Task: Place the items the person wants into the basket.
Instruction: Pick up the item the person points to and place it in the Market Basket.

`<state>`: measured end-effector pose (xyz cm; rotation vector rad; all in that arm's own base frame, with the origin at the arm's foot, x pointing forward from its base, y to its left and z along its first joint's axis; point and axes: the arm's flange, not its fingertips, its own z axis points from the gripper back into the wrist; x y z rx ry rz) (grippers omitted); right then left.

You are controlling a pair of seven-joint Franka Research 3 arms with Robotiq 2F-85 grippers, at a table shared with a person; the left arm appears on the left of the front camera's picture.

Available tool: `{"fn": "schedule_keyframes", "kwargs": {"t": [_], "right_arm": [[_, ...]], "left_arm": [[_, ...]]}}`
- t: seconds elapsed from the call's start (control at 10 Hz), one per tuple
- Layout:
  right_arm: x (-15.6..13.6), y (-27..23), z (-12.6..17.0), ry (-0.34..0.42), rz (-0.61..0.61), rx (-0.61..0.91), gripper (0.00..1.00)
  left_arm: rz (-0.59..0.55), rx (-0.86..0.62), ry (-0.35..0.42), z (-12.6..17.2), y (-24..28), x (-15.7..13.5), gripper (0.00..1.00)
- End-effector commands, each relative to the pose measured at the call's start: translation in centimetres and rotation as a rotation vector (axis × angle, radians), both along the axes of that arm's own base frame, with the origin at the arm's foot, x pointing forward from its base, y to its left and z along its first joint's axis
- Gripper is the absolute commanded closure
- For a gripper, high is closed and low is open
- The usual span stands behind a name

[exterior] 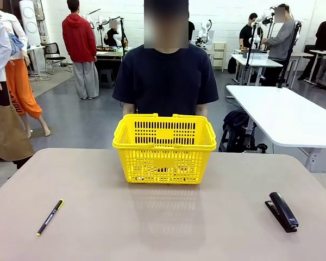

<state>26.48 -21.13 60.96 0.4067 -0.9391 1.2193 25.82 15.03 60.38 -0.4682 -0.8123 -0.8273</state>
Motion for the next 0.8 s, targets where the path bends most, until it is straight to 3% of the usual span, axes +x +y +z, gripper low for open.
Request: {"fn": "schedule_keyframes", "kwargs": {"t": [0.0, 0.7], "right_arm": [[0.14, -0.07, 0.14, -0.023, 0.016, 0.02, 0.0], [0.14, -0.07, 0.14, -0.023, 0.016, 0.02, 0.0]], "left_arm": [[-0.012, -0.007, -0.021, -0.11, 0.11, 0.06, 0.0], [-0.012, -0.007, -0.021, -0.11, 0.11, 0.06, 0.0]]}}
